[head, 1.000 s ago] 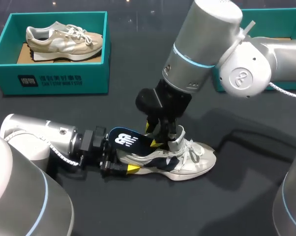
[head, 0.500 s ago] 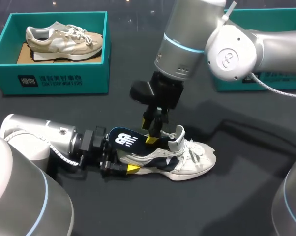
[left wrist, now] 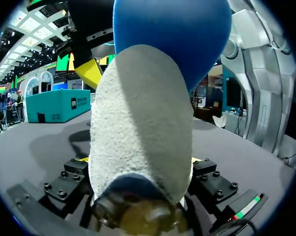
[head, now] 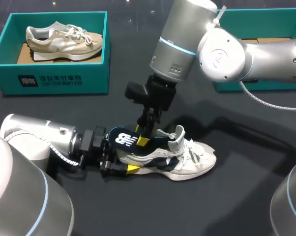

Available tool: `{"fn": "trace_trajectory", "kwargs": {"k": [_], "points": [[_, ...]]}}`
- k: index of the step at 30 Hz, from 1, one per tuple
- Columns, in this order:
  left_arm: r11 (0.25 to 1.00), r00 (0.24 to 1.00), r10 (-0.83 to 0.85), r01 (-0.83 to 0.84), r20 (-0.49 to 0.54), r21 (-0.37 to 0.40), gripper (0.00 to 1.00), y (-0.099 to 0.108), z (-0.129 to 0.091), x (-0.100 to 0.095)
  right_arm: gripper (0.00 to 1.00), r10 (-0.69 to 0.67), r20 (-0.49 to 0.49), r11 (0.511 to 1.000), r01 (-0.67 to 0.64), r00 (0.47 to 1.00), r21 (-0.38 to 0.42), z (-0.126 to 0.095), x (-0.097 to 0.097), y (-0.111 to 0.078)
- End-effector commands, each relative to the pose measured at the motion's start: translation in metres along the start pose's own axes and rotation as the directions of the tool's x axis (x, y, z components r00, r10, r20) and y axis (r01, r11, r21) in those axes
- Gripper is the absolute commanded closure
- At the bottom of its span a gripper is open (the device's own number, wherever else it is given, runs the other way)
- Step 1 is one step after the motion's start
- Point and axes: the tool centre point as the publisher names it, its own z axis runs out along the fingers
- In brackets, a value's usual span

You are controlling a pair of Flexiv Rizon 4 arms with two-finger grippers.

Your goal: Take the shoe out of the shoebox, open the shoe tongue, remove and reinsert the insole, then place the shoe into the shoebox

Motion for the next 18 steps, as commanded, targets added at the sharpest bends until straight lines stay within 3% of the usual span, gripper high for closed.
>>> {"fn": "trace_trajectory", "kwargs": {"k": [1,18], "points": [[1.000,1.000,0.000,0.000,0.000,0.000,1.00,0.000,0.001,0.000,0.49,0.011,-0.007,1.000,-0.011,1.000,-0.013,0.005,0.003,0.000],[1.000,1.000,0.000,0.000,0.000,0.000,1.00,0.000,0.001,0.000,0.58,0.090,-0.074,0.991,-0.097,0.993,-0.095,0.020,0.005,0.008]]}}
